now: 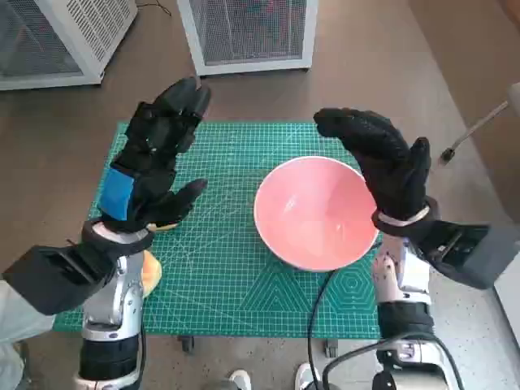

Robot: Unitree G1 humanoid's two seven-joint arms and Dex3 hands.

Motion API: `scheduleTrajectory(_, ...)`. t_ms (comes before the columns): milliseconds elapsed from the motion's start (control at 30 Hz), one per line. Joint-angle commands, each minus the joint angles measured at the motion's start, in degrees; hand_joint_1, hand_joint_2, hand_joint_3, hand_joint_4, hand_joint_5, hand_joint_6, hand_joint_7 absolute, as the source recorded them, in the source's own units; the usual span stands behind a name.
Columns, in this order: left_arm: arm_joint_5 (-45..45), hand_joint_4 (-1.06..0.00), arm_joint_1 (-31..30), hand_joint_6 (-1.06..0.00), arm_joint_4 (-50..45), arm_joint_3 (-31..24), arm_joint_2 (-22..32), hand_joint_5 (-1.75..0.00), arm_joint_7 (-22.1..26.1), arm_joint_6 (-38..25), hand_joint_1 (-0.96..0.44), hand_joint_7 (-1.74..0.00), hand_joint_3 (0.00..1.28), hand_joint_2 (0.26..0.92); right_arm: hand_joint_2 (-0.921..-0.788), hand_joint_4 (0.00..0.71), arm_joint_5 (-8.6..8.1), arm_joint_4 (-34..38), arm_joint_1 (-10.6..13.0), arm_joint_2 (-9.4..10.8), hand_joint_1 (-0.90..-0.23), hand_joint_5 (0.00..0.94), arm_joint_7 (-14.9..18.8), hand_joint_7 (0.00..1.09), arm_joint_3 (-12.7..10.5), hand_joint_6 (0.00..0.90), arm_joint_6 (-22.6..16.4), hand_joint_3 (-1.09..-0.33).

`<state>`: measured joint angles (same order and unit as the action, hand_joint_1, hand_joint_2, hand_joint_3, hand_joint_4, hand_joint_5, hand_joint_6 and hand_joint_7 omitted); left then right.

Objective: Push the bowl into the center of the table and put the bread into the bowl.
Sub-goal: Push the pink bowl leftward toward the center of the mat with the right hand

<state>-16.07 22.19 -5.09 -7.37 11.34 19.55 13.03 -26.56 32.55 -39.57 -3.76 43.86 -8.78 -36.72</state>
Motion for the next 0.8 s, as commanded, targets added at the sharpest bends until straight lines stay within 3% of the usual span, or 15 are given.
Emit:
scheduleTrajectory(33, 0.12, -0.24, -0.58, -0.1, -0.98, 0.21, 0.09, 0.0, -0.09, -0.19, -0.6, -0.46, 0.31, 0.921, -0.921, 0.255, 0.91, -0.05, 1.36, 0.17, -0.561, 0.0, -0.38, 0.0, 0.07, 0.37, 0.23, -0.534)
scheduleTrajectory(800, -0.46, -0.24, -0.3, -0.1, 0.28, 0.13, -0.25, 0.0, 0.9, 0.42, -0.58, -0.47, 0.3, 0.921, -0.921, 0.256, 1.03, -0.68, 1.65, -0.38, -0.558, 0.001, -0.86, 0.0, 0.08, 0.369, 0.89, -0.536)
